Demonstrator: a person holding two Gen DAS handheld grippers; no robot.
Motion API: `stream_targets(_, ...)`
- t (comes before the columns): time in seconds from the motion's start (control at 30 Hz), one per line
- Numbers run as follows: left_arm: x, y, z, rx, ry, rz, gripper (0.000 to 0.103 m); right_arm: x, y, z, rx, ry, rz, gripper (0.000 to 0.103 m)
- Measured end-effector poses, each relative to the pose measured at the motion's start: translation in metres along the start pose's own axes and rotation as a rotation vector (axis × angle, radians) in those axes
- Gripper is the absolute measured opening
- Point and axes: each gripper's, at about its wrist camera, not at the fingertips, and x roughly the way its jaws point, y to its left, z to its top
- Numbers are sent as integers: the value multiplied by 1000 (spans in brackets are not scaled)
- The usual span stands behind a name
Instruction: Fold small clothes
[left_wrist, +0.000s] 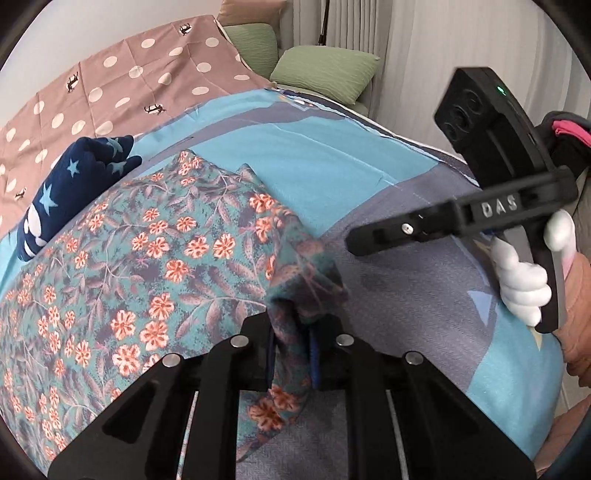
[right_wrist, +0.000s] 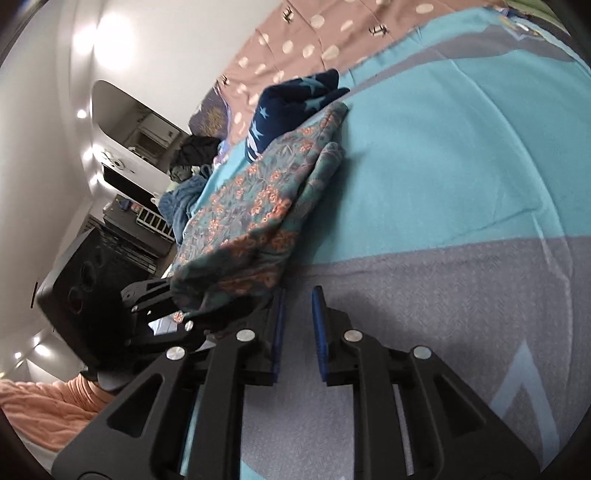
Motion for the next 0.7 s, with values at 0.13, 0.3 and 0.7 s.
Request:
stream_targets(0.13, 0, -1, 0, -1, 2, -8, 14, 8, 5, 20, 10, 24, 24, 39)
stream_targets(0.3, 5, -10, 4, 39, 2, 1, 15, 45, 9, 31, 14, 107, -51, 40)
stream_targets(0.7, 20, -31, -1, 149, -5, -38, 16, 4, -51, 30, 230, -41, -12, 11)
